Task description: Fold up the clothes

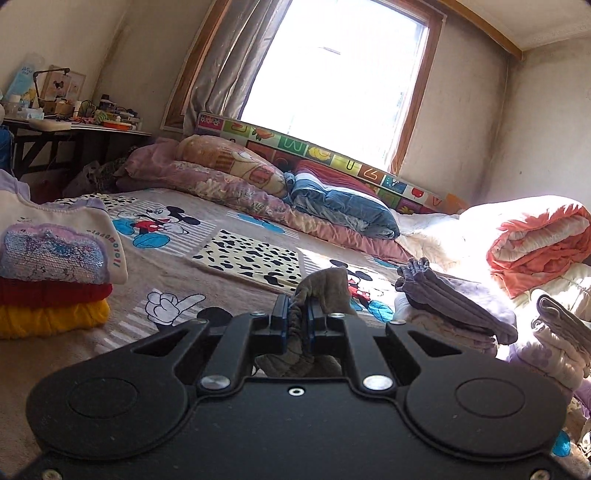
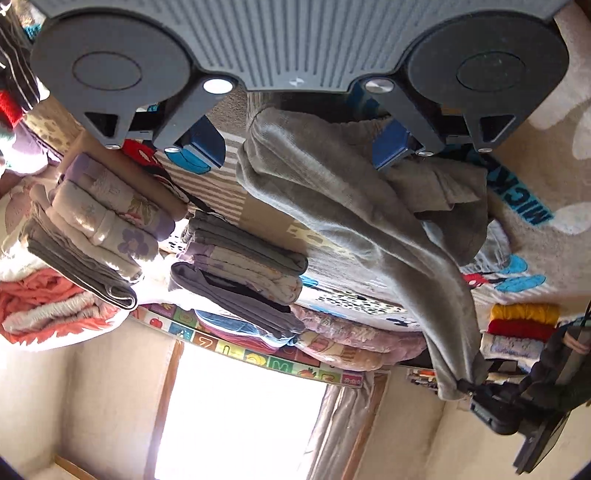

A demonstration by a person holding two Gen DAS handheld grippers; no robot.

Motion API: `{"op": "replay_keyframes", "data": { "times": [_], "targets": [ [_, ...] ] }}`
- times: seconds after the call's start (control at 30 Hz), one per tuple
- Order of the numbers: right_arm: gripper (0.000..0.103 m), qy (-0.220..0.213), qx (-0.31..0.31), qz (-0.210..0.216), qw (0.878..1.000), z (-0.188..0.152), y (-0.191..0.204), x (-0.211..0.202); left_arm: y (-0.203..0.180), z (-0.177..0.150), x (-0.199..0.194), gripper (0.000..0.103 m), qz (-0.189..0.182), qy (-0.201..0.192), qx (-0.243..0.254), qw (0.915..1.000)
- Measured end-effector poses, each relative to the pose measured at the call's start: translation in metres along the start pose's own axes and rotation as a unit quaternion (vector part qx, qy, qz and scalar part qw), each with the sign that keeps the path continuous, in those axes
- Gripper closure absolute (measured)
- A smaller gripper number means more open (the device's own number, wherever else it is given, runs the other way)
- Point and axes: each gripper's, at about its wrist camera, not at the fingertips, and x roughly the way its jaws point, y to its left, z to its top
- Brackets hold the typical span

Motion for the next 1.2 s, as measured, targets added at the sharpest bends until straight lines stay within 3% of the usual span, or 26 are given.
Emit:
{"op": "replay_keyframes", "data": {
  "times": [0.07, 0.1, 0.13, 0.33, 0.63, 0.73, 0.93, 1.2],
  "targets": [
    [0.027, 0.018, -0.009, -0.003, 1.0, -0.001, 0.004, 0.007, 0.009, 0.0, 0.002, 0.095, -0.002, 0.006, -0.013, 0.9999],
    [0.044, 0.025, 0.0, -0.001, 1.0, 0.0, 0.002, 0.01, 0.013, 0.0, 0.002, 0.095, -0.002, 0.01, -0.019, 0.9998],
    [0.051, 0.029, 0.014, 0.002, 0.999, 0.001, -0.001, 0.013, 0.019, 0.0, 0.002, 0.095, -0.003, 0.014, -0.028, 0.9995],
    [0.077, 0.015, 0.068, 0.022, 0.997, 0.013, -0.017, 0.013, 0.043, -0.001, 0.002, 0.095, -0.02, 0.044, -0.083, 0.9954],
    [0.081, 0.001, 0.124, 0.03, 0.992, 0.062, -0.059, 0.043, 0.084, -0.017, 0.018, 0.095, -0.004, 0.093, -0.192, 0.9771],
    [0.082, 0.02, 0.15, 0.039, 0.988, 0.076, -0.079, 0.072, 0.094, -0.026, 0.028, 0.095, 0.0, 0.11, -0.221, 0.9691],
    [0.084, 0.063, 0.187, 0.055, 0.979, 0.092, -0.106, 0.13, 0.115, -0.048, 0.051, 0.095, 0.006, 0.144, -0.292, 0.9455],
    [0.087, 0.108, 0.223, 0.062, 0.967, 0.093, -0.117, 0.186, 0.127, -0.061, 0.065, 0.096, 0.018, 0.159, -0.324, 0.9323]
  ]
}}
